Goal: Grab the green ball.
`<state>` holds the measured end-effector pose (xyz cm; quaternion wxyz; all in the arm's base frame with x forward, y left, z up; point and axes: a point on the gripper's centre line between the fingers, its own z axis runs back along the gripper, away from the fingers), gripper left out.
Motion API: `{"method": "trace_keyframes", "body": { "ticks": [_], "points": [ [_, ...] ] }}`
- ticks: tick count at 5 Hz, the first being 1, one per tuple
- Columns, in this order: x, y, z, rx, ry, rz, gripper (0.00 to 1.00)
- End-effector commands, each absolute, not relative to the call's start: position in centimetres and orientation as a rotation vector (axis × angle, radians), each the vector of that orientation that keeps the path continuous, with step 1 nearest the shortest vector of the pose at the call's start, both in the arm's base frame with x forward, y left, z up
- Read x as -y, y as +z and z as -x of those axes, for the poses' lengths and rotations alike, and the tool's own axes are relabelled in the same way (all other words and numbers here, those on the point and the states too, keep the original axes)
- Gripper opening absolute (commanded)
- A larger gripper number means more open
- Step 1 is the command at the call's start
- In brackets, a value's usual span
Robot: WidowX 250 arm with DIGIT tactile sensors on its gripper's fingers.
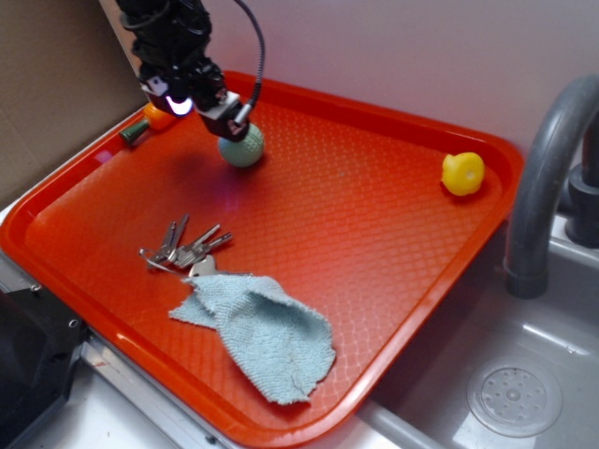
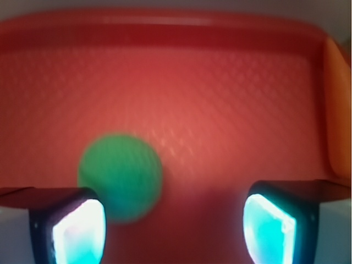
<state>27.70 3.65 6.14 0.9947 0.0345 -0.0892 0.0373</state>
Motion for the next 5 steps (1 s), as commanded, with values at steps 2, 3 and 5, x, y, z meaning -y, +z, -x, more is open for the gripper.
{"method": "trace_keyframes", "body": {
  "ticks": [2,3,5],
  "points": [
    [-3.7,7.2,-28.3,0.211,0.077,-0.073,1.0],
    [-1.6,4.1,-29.4,0.165,0.012,-0.059,1.0],
    [0.7,1.6,-29.8,0.171,-0.055,-0.093,0.23]
  ]
}}
